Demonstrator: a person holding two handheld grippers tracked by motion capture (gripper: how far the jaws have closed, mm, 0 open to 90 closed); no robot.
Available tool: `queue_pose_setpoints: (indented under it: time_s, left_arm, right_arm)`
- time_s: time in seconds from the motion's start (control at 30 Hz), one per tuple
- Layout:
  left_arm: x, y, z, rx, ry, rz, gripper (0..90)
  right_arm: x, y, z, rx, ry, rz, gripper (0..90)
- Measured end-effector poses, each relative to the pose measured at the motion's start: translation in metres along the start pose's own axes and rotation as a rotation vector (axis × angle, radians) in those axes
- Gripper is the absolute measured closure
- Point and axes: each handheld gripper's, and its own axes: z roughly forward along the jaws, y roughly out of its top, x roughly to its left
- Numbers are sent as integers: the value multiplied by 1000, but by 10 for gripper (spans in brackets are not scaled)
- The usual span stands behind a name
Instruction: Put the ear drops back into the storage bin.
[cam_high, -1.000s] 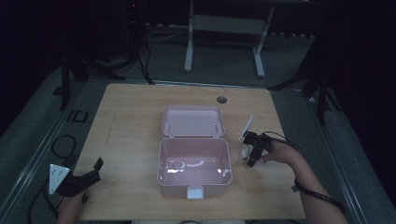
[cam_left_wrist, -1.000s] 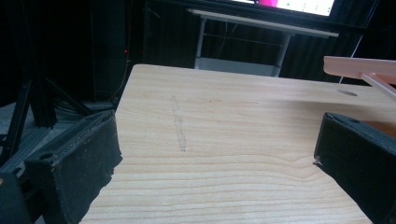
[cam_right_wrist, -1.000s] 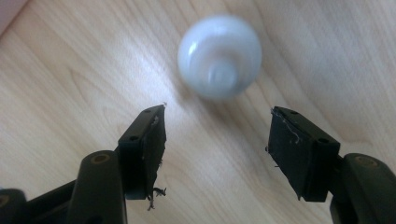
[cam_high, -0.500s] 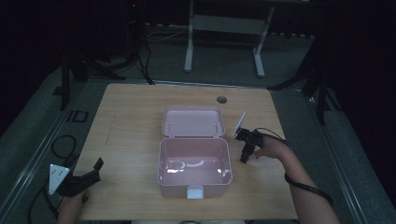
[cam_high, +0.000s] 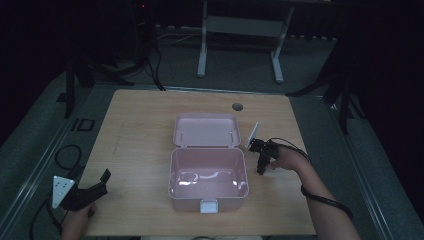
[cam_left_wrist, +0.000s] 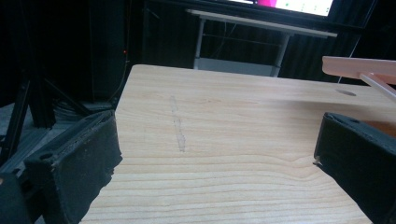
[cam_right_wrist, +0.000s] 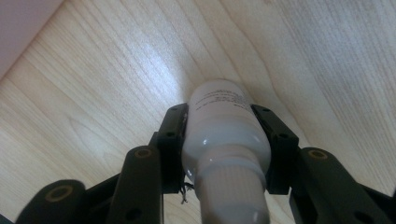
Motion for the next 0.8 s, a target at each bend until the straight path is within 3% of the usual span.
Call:
queue_pose_setpoints:
  time_s: [0.27,0.37,0.57,0.8]
  left_arm:
    - [0,0,0,2,2,0,4]
    - [0,0,0,2,2,0,4]
    - [0,0,0,2,3,-2,5]
    - [0,0,0,2,3,-2,4]
  right_arm:
    - [6,-11,-7,-15,-40,-84,592]
    - [11,-16,-9,-10,-50,-143,592]
    - [26,-27,-11,19,-30,-323,592]
    - [36,-36,-15,21,-38,-458,593]
